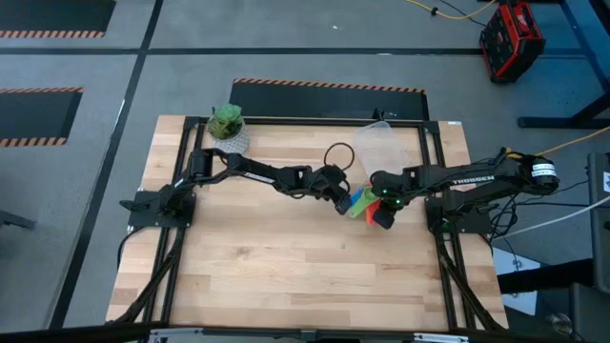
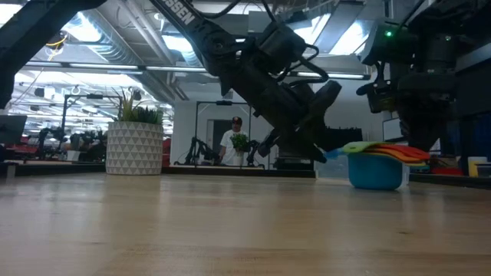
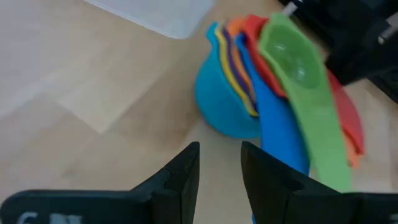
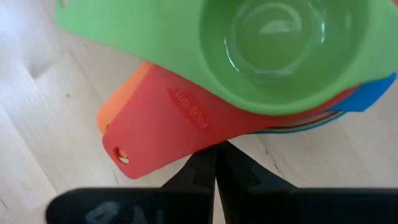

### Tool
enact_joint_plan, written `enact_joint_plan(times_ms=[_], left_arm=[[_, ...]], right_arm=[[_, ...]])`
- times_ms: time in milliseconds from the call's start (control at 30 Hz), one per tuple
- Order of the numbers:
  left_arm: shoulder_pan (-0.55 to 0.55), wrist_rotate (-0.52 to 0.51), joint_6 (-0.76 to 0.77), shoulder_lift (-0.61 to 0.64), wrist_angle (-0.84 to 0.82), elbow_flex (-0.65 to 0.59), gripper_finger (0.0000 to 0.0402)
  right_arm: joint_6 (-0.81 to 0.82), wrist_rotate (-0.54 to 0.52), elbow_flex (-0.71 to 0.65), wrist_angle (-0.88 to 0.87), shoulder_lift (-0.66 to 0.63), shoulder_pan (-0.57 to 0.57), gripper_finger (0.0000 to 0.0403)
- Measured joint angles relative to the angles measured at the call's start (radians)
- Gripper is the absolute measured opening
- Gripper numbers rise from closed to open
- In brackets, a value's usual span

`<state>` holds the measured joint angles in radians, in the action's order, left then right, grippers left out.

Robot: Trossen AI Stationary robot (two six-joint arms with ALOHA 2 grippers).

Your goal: Nest measuring cups in basket

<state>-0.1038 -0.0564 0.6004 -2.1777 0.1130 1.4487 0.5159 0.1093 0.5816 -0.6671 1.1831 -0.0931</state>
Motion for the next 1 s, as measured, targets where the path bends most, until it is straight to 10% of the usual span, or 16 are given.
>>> enact_joint_plan(times_ms=[1000], left_arm=[[0.065,-0.006,0.104,0.0,0.023,0.0,0.011]], right_arm=[[-0.032,0.0,0.0,0.149,-0.004,0.0,0.0012]])
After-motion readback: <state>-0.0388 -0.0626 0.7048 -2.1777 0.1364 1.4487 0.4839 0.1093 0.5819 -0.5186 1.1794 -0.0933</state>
